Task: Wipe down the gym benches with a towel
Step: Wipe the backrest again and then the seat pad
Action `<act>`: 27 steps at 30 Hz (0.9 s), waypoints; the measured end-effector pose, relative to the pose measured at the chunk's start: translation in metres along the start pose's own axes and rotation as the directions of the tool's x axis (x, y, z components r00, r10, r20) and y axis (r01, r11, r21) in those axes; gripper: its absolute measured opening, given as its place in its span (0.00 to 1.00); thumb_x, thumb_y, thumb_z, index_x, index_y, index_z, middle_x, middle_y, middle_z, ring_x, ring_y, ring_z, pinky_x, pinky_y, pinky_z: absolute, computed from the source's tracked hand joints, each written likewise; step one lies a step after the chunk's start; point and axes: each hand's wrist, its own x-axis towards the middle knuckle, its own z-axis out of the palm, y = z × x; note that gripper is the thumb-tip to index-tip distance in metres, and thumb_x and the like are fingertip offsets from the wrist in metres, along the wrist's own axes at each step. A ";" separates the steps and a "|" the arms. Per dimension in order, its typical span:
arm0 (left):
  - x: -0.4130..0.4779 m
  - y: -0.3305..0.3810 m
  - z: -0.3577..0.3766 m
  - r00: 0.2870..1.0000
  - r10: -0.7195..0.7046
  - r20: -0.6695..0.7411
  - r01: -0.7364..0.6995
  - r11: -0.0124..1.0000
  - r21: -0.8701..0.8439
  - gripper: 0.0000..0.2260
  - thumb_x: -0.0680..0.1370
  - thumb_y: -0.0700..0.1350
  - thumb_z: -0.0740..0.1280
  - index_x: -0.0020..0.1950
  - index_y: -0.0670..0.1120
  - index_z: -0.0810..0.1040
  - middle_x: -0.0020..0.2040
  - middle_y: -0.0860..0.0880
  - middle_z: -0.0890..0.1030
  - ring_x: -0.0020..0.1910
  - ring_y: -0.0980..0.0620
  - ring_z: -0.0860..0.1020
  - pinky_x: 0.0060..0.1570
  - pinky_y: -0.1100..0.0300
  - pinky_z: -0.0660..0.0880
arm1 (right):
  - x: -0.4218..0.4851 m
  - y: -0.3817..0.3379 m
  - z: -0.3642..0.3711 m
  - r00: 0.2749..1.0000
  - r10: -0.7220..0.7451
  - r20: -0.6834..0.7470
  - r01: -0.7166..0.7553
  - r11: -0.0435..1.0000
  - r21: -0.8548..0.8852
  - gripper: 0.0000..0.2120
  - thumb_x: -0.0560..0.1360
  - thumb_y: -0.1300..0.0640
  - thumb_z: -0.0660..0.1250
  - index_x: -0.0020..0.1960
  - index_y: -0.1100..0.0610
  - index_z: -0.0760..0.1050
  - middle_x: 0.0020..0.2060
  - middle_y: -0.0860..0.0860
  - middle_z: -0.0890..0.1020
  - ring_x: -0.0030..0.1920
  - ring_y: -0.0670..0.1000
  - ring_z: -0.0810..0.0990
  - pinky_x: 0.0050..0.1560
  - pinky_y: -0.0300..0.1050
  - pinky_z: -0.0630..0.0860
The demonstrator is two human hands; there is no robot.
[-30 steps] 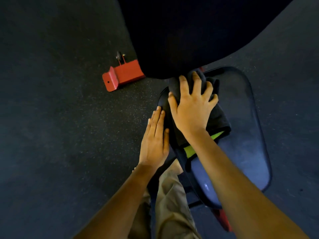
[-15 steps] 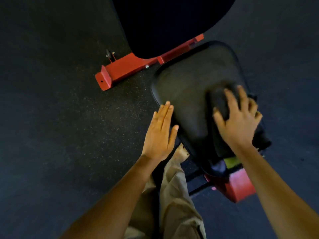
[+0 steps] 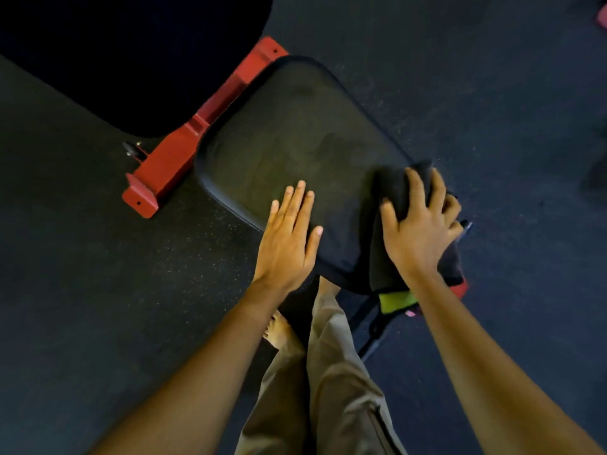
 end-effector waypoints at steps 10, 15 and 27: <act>0.023 0.039 0.012 0.993 0.110 0.041 -0.111 0.994 0.016 0.24 0.81 0.50 0.52 0.74 0.38 0.63 0.75 0.40 0.60 0.75 0.45 0.56 0.73 0.55 0.44 | -0.080 -0.006 0.021 0.964 0.258 -0.069 -0.209 0.888 0.410 0.28 0.77 0.42 0.57 0.74 0.50 0.60 0.75 0.59 0.60 0.72 0.64 0.61 0.65 0.64 0.65; 0.033 0.058 0.030 0.981 0.174 0.091 -0.181 0.981 0.074 0.25 0.80 0.50 0.53 0.74 0.40 0.62 0.75 0.41 0.60 0.75 0.44 0.56 0.72 0.52 0.45 | 0.021 0.029 0.003 0.882 0.466 0.066 -0.420 0.717 0.556 0.24 0.79 0.48 0.62 0.73 0.51 0.64 0.72 0.55 0.66 0.68 0.60 0.67 0.63 0.49 0.63; 0.032 0.056 0.036 0.978 0.171 0.121 -0.194 0.959 0.208 0.26 0.80 0.52 0.53 0.74 0.40 0.61 0.75 0.40 0.61 0.74 0.44 0.56 0.72 0.50 0.47 | -0.074 0.019 0.017 0.926 0.372 0.061 -0.297 0.623 0.723 0.28 0.72 0.37 0.60 0.69 0.31 0.52 0.75 0.54 0.56 0.75 0.53 0.58 0.71 0.54 0.62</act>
